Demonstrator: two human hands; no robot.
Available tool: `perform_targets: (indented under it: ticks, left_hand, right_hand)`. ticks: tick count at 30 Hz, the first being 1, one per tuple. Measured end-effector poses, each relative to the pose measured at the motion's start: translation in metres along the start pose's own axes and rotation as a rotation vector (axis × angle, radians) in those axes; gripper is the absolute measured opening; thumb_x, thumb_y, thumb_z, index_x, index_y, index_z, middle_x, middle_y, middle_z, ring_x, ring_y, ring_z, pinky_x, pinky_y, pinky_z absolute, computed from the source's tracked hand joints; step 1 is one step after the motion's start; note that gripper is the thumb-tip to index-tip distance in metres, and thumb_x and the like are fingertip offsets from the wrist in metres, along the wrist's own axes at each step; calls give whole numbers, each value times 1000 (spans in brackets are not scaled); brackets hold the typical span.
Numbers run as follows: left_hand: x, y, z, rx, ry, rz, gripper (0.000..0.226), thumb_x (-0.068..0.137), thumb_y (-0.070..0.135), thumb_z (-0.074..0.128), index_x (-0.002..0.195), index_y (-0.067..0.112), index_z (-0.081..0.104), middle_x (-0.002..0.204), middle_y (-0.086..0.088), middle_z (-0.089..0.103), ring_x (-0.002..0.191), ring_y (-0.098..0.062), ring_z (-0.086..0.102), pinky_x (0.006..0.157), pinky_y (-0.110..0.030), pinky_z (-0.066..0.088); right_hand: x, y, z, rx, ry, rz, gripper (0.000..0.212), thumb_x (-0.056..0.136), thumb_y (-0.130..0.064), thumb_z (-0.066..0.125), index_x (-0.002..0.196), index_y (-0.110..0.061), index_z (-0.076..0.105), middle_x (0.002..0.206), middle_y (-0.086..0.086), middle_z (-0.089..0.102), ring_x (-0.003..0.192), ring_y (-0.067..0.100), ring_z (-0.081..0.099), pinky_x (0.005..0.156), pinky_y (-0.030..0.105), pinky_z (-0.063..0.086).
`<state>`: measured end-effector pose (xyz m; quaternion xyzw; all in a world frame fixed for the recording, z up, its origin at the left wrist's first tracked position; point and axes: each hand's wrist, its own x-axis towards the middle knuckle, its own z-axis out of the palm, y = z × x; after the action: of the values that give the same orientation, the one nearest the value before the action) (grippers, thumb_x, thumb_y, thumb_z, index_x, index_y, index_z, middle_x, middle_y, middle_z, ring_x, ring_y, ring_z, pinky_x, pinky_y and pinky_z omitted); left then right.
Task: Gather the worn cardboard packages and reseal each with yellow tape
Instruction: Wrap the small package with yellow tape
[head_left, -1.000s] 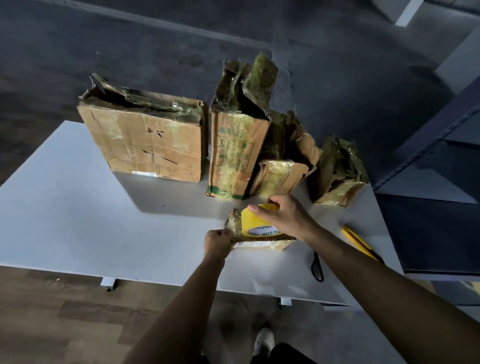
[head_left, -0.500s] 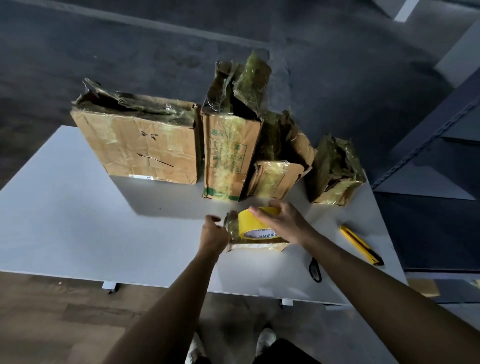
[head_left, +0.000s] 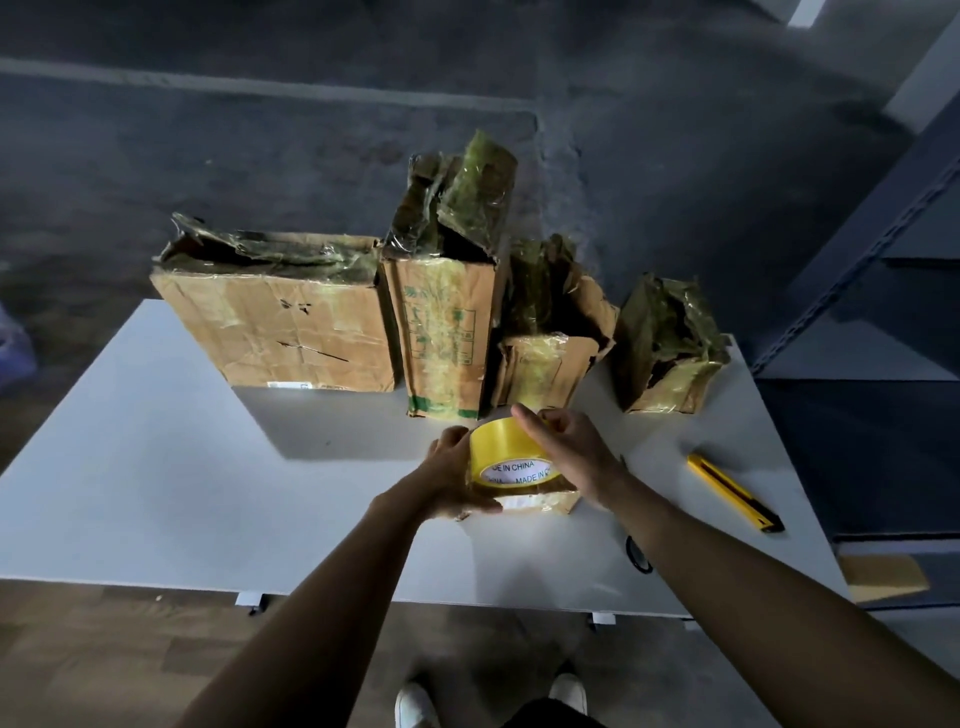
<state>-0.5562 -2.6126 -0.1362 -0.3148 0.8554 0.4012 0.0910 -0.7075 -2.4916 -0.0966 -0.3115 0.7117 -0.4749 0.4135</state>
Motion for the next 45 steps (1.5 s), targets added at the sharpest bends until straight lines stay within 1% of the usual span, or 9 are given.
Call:
perform_targets:
  ticks: [6, 10, 14, 19, 23, 26, 30, 34, 45]
  left_hand:
    - [9, -5, 1, -39, 29, -22, 86, 63, 27, 91, 137, 20, 46, 120, 0, 36, 115, -21, 43, 96, -34, 47]
    - [6, -8, -2, -78, 51, 28, 85, 66, 20, 90, 139, 24, 46, 117, -1, 39, 108, -20, 49, 83, -21, 43]
    - [4, -5, -4, -113, 47, 59, 78, 71, 12, 87, 136, 25, 49, 118, -4, 39, 102, -18, 46, 63, 0, 37]
    - [4, -8, -8, -42, 27, 36, 80, 68, 17, 89, 135, 27, 48, 118, -2, 40, 109, -23, 49, 83, -22, 40]
    - [-2, -13, -20, 57, -109, -20, 98, 71, 38, 87, 150, 29, 28, 138, 1, 29, 129, -23, 39, 95, -34, 47]
    - [2, -6, -32, 41, -65, 45, 70, 85, 66, 56, 142, 27, 43, 143, 1, 35, 130, -21, 39, 100, -37, 44]
    - [15, 14, -24, 62, 301, 173, 35, 105, 32, 38, 98, 7, 61, 93, -7, 59, 91, -31, 60, 71, -33, 42]
    - [29, 32, 0, 101, 310, 203, 21, 99, 13, 51, 115, 6, 63, 103, -15, 69, 90, -34, 65, 69, -32, 44]
    - [60, 7, 17, 247, 264, 103, 48, 80, 9, 67, 128, 16, 63, 119, -11, 65, 107, -32, 60, 85, -38, 52]
  right_hand:
    - [14, 12, 10, 228, 149, 112, 60, 60, -77, 76, 83, -21, 74, 69, -8, 67, 87, 28, 69, 86, 44, 57]
    - [16, -2, 0, 7, 183, 32, 56, 83, -57, 71, 53, -18, 43, 47, -3, 43, 55, 19, 43, 62, 29, 38]
    - [14, -8, -31, -226, 223, -87, 50, 92, -43, 66, 54, -13, 54, 50, -5, 41, 45, 10, 37, 52, 22, 36]
    - [11, -3, -39, -338, 241, -230, 68, 96, -32, 64, 38, -18, 30, 32, -9, 25, 33, 8, 27, 46, 21, 24]
    - [12, -5, -33, -323, 151, -223, 66, 96, -39, 62, 41, -20, 31, 37, -9, 25, 37, 14, 26, 45, 24, 23]
    - [11, -5, -33, -280, 177, -206, 65, 95, -39, 63, 40, -19, 34, 36, -8, 27, 37, 17, 29, 43, 22, 24]
    - [11, -7, -30, -270, 191, -162, 65, 95, -41, 62, 40, -19, 35, 35, -8, 28, 38, 17, 34, 44, 25, 25]
    - [14, -3, -31, -205, 217, -143, 65, 95, -41, 62, 41, -20, 34, 41, 1, 30, 40, 17, 33, 49, 27, 25]
    - [11, 3, -25, 188, 164, 123, 46, 92, -49, 62, 66, -12, 53, 63, 3, 44, 65, 22, 55, 64, 31, 43]
